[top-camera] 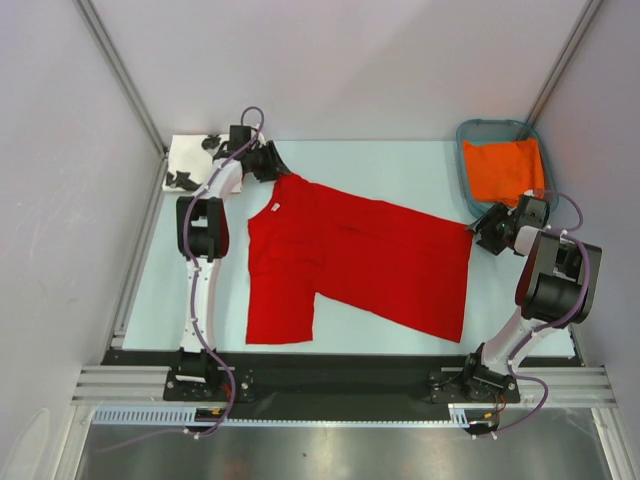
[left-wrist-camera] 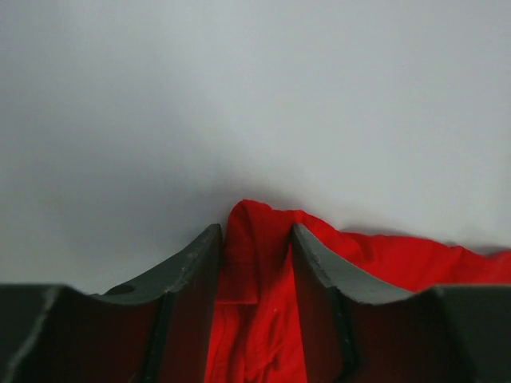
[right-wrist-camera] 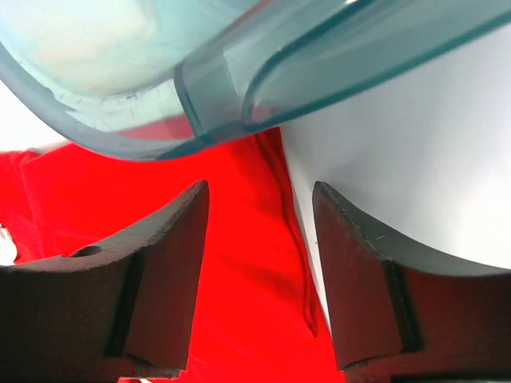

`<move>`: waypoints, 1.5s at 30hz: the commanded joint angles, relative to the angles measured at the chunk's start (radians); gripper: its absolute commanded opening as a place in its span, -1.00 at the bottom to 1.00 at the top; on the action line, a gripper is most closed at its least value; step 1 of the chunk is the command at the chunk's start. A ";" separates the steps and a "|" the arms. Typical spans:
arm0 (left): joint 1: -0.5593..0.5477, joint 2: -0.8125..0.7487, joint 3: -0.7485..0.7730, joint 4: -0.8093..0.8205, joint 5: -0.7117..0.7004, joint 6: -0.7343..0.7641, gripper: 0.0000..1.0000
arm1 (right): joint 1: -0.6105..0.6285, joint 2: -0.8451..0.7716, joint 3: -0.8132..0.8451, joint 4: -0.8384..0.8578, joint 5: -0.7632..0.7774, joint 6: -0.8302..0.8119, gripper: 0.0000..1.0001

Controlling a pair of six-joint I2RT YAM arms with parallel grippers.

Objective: Fold and stack the t-shirts
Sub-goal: Fold the tshirt

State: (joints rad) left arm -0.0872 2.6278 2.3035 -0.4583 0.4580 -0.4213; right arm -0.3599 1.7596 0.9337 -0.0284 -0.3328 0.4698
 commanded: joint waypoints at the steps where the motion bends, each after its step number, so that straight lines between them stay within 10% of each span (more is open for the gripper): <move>1: 0.006 0.005 -0.001 -0.020 0.025 -0.028 -0.10 | 0.004 0.026 0.028 0.018 0.003 -0.002 0.16; 15: 0.038 -0.044 -0.078 0.148 0.024 -0.100 -0.87 | 0.067 0.061 0.040 0.045 0.093 -0.005 -0.16; 25: 0.050 -0.048 -0.105 0.247 0.028 -0.155 -0.99 | 0.085 0.055 0.057 -0.025 0.316 0.062 -1.00; 30: 0.053 -0.049 -0.111 0.274 0.024 -0.152 -0.99 | 0.076 0.041 0.051 -0.044 0.356 0.049 -1.00; 34: 0.052 -0.057 -0.108 0.283 0.041 -0.149 -0.89 | 0.075 0.052 0.070 -0.053 0.289 0.023 -0.63; 39: 0.041 -0.156 -0.104 0.213 -0.005 -0.073 0.02 | 0.079 0.006 0.189 -0.263 0.317 -0.006 -0.11; 45: 0.030 -0.374 -0.229 0.084 -0.064 0.039 0.17 | 0.056 -0.156 0.223 -0.522 0.395 -0.048 0.17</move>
State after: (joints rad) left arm -0.0532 2.4653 2.1292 -0.3149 0.4404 -0.4702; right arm -0.2897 1.7218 1.1118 -0.3744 -0.0177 0.4664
